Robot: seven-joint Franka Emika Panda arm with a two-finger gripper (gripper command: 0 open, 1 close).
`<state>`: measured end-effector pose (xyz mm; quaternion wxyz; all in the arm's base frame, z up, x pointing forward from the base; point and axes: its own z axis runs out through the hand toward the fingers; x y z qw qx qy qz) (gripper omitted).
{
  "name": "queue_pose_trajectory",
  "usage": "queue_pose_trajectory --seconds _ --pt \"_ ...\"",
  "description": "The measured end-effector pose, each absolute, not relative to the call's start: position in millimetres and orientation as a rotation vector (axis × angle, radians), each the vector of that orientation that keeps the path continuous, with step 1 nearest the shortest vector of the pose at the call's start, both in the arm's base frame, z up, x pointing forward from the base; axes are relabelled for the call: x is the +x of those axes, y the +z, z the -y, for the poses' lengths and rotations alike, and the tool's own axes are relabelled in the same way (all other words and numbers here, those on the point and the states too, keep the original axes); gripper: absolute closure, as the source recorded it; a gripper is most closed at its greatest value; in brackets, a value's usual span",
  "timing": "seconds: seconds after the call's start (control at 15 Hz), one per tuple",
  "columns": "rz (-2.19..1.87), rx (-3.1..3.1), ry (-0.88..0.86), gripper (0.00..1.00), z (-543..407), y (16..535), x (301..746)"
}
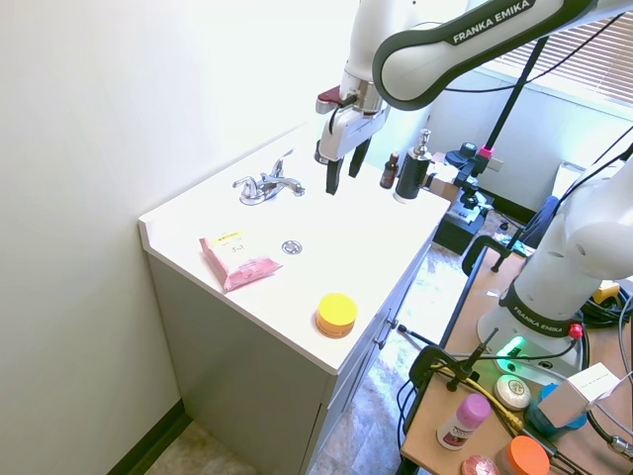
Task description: Turn on the hot water
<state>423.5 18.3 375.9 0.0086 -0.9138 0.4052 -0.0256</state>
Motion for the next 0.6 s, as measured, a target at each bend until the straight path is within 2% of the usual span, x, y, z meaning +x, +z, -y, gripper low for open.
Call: queue_pose_trajectory --seconds 0.27,0.6 --pt "-1.282 -2.856 -0.131 0.0 -21.9 380.1 432.8" --pt "-1.327 -2.823 -0.396 0.0 -42.6 375.8 481.4"
